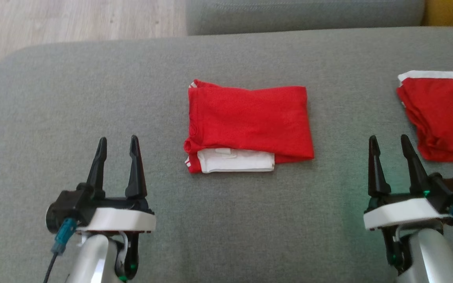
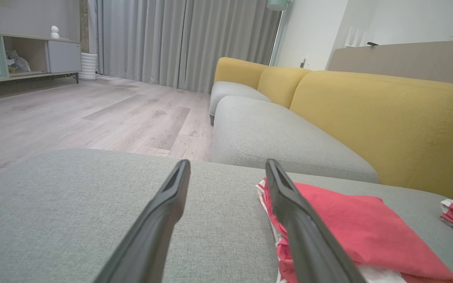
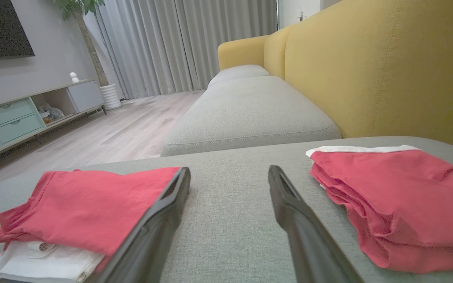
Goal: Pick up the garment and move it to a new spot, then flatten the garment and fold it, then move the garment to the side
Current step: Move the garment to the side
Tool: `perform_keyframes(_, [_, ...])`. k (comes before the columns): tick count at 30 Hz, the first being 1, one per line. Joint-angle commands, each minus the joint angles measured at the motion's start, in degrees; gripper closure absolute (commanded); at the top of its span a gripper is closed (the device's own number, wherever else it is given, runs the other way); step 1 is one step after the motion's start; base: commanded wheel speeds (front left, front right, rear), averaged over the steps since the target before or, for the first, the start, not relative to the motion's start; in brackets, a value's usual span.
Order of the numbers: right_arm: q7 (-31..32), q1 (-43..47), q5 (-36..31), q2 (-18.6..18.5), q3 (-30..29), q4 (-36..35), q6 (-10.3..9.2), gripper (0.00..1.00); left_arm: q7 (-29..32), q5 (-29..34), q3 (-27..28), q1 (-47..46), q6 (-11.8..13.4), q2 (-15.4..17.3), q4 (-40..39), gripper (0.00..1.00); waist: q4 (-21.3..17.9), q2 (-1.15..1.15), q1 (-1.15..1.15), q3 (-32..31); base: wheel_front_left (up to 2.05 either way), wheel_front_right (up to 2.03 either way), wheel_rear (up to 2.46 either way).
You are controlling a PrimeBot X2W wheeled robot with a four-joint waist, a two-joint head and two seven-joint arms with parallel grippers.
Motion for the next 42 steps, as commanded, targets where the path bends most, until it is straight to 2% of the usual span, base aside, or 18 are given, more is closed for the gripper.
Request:
perform_keyframes(1, [-0.36,-3.04,-0.18,-0.09,1.62,-1.71,-0.04,0.00,-0.46,0.60,1.51,-2.81,-0.14,0.44,-2.27,0.00,0.68,0.00,0.00,1.01,0.00,0.00,0.00])
perform_keyframes(7, [0.47,-8.57,-1.46,-0.09,3.44,1.31,-0.04,0.00,-0.46,1.74,1.50,-5.04,-0.76,0.44,-2.57,0.00,2.37,0.00,0.00,4.47,0.00,0.00,0.00])
perform_keyframes(11, [2.19,-13.51,0.24,-0.09,4.48,5.42,-0.04,0.00,-0.46,1.86,1.09,-6.67,-1.34,0.44,-2.36,0.00,3.91,0.00,0.00,6.44,0.00,0.00,0.00])
perform_keyframes(21, [9.39,-22.08,4.15,-0.09,7.79,20.39,-0.04,0.00,-0.46,0.87,-0.84,-8.61,-1.11,0.44,-1.98,0.00,7.34,0.00,0.00,9.12,0.00,0.00,0.00])
perform_keyframes(26, [10.47,-24.84,4.24,-0.09,10.81,28.94,-0.04,0.02,-0.46,0.87,-0.58,-8.73,-0.73,0.44,-1.80,0.00,8.10,0.00,0.00,9.07,0.00,0.00,0.00])
perform_keyframes(27, [10.28,-25.19,4.08,-0.09,11.43,29.87,-0.04,0.48,-0.46,0.93,-0.57,-8.65,-0.71,0.44,-1.73,0.00,8.08,0.00,0.00,8.86,0.00,0.00,0.00])
perform_keyframes(28, [9.88,-25.53,3.56,-0.09,12.08,30.66,-0.04,1.00,-0.46,1.03,-0.55,-8.55,-0.69,0.44,-1.65,0.00,8.01,0.00,0.00,8.65,0.00,0.00,0.00])
perform_keyframes(35, [4.86,-27.53,-0.76,-0.09,12.69,33.09,-0.04,1.00,-0.46,1.82,-0.59,-7.74,-0.76,0.44,-1.78,0.00,5.96,0.00,0.00,6.19,0.00,0.00,0.00])
perform_keyframes(42, [2.36,-27.82,-9.09,-0.10,10.20,30.13,-0.04,1.00,-0.46,1.75,-2.12,-6.73,-0.57,0.44,-2.34,0.00,2.09,0.00,0.00,3.17,0.00,0.00,0.00])
